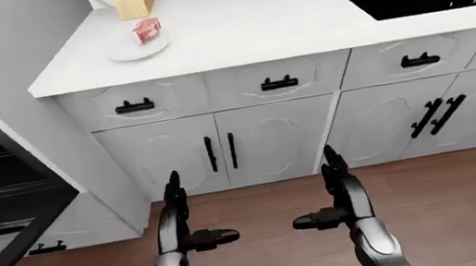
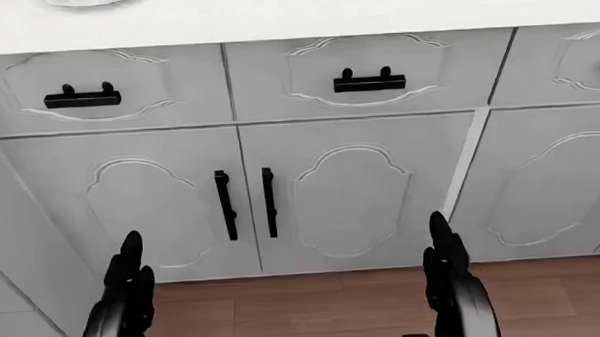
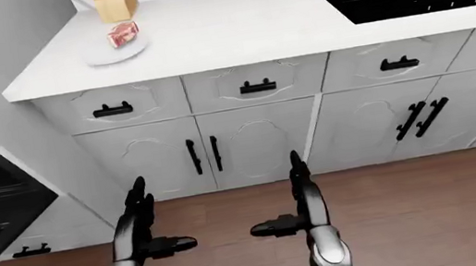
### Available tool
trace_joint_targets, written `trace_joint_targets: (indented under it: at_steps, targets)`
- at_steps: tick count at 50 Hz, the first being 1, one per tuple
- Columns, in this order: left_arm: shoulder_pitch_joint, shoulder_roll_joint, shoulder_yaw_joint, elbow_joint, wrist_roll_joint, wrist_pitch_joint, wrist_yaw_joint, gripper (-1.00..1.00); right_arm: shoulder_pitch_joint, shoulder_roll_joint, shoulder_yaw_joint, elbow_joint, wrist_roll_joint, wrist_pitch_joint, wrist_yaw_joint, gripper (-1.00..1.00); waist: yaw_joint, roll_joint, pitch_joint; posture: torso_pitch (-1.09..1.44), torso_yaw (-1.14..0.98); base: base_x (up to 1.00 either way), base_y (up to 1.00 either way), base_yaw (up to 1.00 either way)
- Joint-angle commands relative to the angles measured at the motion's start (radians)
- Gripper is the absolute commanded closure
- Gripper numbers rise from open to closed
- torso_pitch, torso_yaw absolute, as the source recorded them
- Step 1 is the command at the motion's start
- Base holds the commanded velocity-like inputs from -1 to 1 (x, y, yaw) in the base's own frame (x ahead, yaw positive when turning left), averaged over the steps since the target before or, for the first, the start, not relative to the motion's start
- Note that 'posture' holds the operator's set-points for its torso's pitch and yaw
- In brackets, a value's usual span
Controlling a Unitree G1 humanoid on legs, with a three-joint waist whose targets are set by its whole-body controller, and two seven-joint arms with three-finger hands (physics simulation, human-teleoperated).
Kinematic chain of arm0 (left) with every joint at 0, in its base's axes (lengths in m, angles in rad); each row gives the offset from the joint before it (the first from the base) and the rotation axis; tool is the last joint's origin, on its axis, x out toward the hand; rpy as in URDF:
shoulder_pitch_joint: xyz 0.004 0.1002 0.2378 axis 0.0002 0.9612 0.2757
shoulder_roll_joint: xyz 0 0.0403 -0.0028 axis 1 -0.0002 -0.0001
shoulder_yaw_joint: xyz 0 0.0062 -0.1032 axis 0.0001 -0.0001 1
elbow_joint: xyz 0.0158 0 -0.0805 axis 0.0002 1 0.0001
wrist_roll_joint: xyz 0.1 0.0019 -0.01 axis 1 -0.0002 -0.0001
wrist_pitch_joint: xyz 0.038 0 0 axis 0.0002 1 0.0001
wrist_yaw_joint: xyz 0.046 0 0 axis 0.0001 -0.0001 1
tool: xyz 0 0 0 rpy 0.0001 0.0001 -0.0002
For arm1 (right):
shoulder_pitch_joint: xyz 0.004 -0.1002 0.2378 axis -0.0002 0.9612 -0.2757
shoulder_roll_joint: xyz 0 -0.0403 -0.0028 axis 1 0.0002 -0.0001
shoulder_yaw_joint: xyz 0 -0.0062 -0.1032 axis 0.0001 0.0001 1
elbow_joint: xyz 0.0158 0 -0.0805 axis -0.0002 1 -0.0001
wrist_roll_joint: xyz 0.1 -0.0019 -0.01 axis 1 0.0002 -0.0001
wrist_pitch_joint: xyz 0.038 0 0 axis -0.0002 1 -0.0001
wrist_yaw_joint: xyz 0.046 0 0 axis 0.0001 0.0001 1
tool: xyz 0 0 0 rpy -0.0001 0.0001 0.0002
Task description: Place the steak on the top rack of the oven.
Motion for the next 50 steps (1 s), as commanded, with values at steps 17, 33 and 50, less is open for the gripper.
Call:
trace_joint_targets:
  at_steps: [17,33,50]
  targets:
    - [-0.031,0.003,0.006,-0.107,-0.016,-0.029,0.000,-1.00,-0.023,-0.005,0.001,-0.098,-0.017,-0.047,-0.005,-1.00,0.008,-0.004,-0.083,0.00,0.00,0.00,0.00,0.00]
    - [-0.094,0.008,0.022,-0.036,-0.021,-0.057,0.025,-1.00,-0.100,-0.017,-0.024,-0.077,-0.012,-0.022,-0.021,-1.00,0.007,-0.004,-0.087,0.00,0.00,0.00,0.00,0.00]
    - [-0.349,0.075,0.078,-0.038,-0.088,0.145,0.097,-1.00,-0.271,-0.059,-0.041,-0.149,-0.035,0.199,-0.034,-1.00,0.008,-0.003,-0.086,0.00,0.00,0.00,0.00,0.00]
